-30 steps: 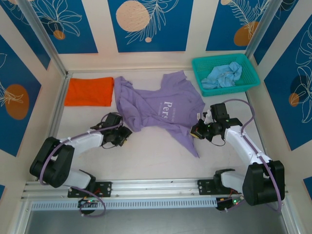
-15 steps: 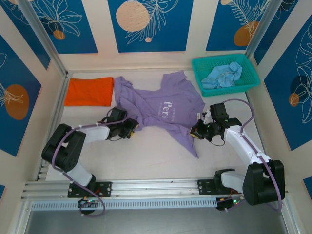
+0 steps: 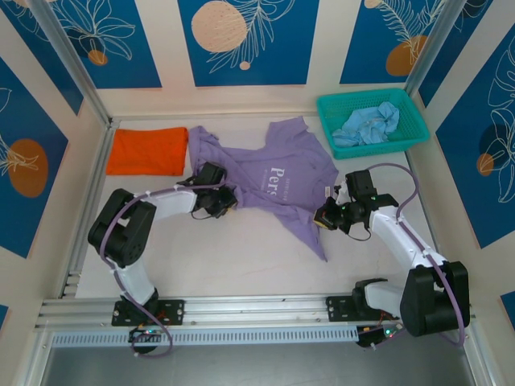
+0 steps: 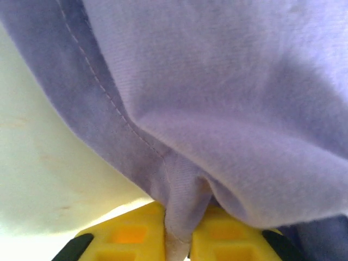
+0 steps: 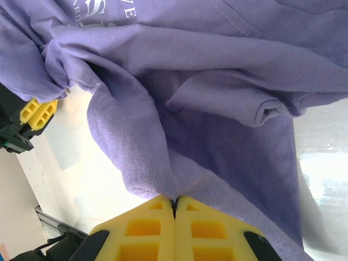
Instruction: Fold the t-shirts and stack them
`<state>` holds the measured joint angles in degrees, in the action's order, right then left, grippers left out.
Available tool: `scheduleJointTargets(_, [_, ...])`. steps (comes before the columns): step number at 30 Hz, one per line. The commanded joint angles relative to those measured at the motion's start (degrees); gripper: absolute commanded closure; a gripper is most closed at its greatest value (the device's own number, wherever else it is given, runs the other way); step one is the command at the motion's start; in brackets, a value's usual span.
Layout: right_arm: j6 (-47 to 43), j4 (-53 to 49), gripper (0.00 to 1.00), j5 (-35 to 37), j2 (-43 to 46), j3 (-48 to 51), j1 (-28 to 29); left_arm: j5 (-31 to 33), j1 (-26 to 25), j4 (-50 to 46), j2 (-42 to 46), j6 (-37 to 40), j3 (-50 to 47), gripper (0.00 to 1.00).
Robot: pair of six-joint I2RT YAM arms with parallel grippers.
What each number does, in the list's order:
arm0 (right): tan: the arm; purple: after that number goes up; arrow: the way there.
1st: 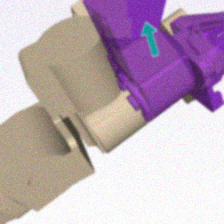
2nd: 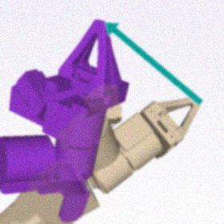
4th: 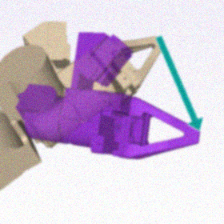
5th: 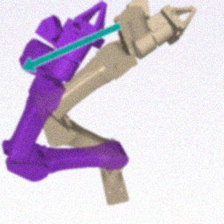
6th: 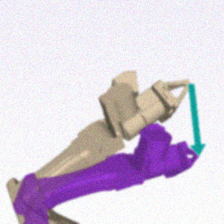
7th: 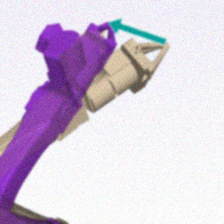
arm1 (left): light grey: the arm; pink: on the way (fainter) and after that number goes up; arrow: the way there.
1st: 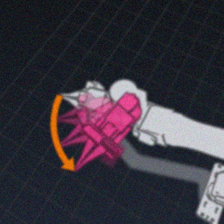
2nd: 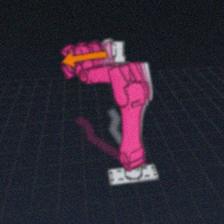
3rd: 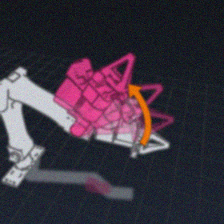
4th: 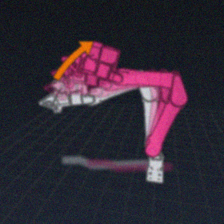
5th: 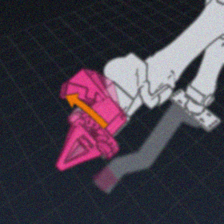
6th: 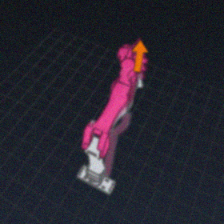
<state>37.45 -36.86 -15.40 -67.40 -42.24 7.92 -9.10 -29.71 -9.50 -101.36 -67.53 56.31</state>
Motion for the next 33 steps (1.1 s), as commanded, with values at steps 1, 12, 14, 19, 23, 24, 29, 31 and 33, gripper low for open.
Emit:
scheduleJointTargets(1, [-0.17,-0.55,1.00,-0.34,0.40,-1.96,0.23,5.55,-0.78,-10.16,1.68,5.63,2.85,0.89])
scheduleJointTargets(12, [-2.79,-2.47,1.00,-4.56,4.05,-4.26,1.02,24.90,1.07,-41.79,28.84,26.32,4.84,0.90])
scheduleJointTargets(14, [-3.87,-3.89,1.00,-5.60,4.67,-4.00,2.51,28.59,2.09,-46.09,35.55,25.84,1.84,0.88])
scheduleJointTargets(19, [-3.57,-6.90,1.00,-5.78,4.73,-1.59,12.85,36.71,4.72,-52.13,52.80,20.17,-9.11,0.73])
scheduleJointTargets(23, [-1.10,-7.57,1.00,-3.59,0.28,-0.92,26.08,43.49,4.82,-55.54,59.77,12.38,-11.49,0.35])
scheduleJointTargets(24, [-0.66,-7.54,0.96,-2.20,-1.32,-0.84,29.15,45.53,4.99,-56.72,60.71,10.85,-11.61,0.33])
scheduleJointTargets(29, [2.37,-8.17,0.62,2.80,-2.21,-0.89,32.48,45.32,5.89,-55.04,63.01,10.67,-11.60,0.27])
scheduleJointTargets(31, [4.52,-7.67,0.49,4.22,2.75,-0.87,29.86,43.33,6.16,-54.98,61.92,9.99,-11.81,0.22])
scheduleJointTargets(33, [6.74,-6.47,0.44,4.16,7.39,-0.05,25.67,41.42,6.64,-54.46,60.81,9.32,-13.07,0.19])
